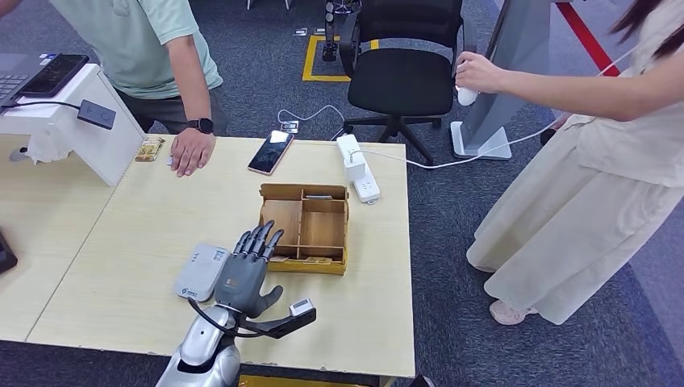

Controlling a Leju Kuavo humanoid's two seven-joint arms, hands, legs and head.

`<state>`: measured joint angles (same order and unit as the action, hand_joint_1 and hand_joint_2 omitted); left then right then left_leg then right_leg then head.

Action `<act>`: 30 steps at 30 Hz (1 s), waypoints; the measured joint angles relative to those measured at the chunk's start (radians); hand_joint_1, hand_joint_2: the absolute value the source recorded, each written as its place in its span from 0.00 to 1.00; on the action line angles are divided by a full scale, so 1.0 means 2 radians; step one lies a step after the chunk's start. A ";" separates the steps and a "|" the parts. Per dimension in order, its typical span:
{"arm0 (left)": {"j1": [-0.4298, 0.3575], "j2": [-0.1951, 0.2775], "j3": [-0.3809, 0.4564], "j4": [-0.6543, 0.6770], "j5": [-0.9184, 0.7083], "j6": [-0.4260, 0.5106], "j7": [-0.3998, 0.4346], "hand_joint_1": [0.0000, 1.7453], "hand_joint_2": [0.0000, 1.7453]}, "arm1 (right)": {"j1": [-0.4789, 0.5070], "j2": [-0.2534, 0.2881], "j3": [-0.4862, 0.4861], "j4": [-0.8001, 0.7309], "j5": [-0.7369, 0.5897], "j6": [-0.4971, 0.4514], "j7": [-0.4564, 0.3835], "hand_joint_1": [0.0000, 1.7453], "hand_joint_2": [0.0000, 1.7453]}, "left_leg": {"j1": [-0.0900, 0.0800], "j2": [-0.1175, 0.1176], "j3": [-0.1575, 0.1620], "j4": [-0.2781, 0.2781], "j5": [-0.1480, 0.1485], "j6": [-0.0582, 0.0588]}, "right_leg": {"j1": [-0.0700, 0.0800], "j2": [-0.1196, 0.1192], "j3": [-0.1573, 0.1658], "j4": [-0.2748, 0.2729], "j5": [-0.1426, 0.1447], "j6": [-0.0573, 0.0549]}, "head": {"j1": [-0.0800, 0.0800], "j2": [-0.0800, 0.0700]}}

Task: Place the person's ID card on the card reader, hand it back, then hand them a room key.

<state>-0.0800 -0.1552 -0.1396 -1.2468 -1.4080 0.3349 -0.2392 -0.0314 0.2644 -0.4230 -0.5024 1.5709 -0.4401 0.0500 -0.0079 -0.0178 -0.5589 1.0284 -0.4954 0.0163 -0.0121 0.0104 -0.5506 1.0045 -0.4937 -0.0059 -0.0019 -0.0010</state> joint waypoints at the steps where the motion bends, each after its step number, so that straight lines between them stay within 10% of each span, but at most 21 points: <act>1: -0.001 0.000 0.000 0.000 0.000 0.001 0.000 0.00 1.00 | 0.000 0.000 0.000 0.000 0.000 0.000 0.000 0.00 0.00 | 0.000 0.000 0.000 0.000 0.000 0.000 | 0.000 0.000 0.000 0.000 0.000 0.000 | 0.000 0.000; 30: -0.007 -0.002 0.000 -0.005 -0.012 -0.005 0.009 0.00 1.00 | 0.001 0.001 0.001 -0.004 0.000 0.007 -0.001 0.00 0.00 | 0.000 0.000 0.000 0.000 0.000 0.000 | 0.000 0.000 0.000 0.000 0.000 0.000 | 0.000 0.000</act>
<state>-0.0940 -0.1595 -0.1396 -1.2558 -1.4323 0.3250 -0.2204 -0.0294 0.2667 -0.4215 -0.5107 1.5709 -0.4271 0.0484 -0.0079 -0.0178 -0.5590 1.0284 -0.4954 0.0163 -0.0121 0.0104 -0.5506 1.0045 -0.4937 -0.0059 -0.0017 -0.0010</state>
